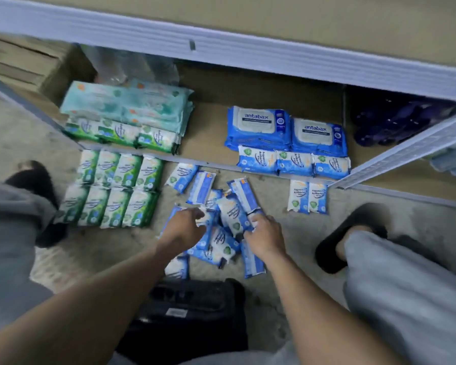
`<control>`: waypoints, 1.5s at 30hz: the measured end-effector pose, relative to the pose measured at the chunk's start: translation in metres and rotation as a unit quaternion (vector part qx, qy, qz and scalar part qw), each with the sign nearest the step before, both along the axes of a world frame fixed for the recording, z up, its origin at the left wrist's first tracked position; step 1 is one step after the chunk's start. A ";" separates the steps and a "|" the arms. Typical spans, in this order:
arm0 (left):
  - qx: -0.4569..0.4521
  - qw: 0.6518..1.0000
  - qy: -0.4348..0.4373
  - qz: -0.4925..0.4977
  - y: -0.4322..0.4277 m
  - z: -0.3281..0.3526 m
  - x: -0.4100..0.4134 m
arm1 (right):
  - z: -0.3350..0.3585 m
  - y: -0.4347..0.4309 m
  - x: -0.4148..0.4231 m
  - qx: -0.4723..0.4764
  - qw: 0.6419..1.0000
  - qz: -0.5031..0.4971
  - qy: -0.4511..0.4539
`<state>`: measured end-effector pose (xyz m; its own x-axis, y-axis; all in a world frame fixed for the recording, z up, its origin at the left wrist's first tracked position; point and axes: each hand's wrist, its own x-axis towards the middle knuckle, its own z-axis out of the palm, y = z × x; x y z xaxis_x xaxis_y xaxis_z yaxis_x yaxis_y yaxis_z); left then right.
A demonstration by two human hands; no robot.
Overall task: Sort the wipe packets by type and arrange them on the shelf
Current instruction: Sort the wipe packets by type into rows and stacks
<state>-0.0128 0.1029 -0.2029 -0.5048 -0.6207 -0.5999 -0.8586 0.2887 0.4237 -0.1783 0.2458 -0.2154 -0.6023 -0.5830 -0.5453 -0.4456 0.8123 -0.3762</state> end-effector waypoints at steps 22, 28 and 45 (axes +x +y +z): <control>0.077 0.984 0.005 0.160 0.013 -0.051 0.063 | -0.039 -0.014 0.029 0.044 0.999 -0.008 -0.029; 0.100 0.972 0.010 0.213 0.009 -0.069 0.037 | -0.061 -0.026 0.018 0.024 1.000 -0.012 0.006; 0.162 0.957 -0.002 0.239 -0.006 -0.098 0.015 | -0.088 -0.053 0.012 0.082 0.996 0.002 0.035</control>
